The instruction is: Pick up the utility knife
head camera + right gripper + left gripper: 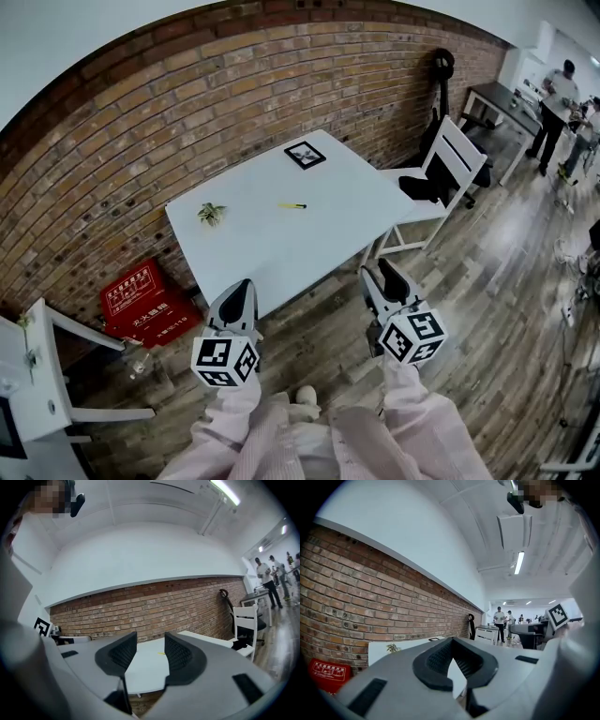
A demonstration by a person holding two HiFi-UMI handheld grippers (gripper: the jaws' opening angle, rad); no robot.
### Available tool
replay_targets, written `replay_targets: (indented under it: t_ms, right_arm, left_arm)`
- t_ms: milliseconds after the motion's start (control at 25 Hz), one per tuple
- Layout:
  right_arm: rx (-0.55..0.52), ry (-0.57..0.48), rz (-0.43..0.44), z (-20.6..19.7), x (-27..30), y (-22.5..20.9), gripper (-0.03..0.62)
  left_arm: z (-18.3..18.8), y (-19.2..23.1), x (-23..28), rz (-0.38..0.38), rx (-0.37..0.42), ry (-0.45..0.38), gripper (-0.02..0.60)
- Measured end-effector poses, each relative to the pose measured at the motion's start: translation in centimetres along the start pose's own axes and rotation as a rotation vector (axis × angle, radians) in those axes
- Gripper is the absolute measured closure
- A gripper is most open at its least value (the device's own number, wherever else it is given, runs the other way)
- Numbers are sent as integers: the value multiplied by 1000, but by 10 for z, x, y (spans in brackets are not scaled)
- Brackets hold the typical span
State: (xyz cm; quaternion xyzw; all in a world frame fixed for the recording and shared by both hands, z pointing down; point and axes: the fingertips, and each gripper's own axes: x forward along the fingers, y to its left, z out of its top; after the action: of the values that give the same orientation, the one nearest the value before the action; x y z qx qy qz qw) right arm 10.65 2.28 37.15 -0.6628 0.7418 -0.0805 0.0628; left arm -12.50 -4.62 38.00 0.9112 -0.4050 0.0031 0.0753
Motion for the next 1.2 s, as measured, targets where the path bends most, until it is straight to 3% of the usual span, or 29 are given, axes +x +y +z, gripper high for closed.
replay_targets:
  t_ms: [560, 1200]
  right_arm:
    - [34, 49, 8, -22, 60, -11, 427]
    - [42, 152, 97, -38, 183, -64, 427]
  left_arm:
    - [-15, 30, 47, -5, -33, 42, 591]
    - [-39, 72, 147, 90, -112, 105, 589]
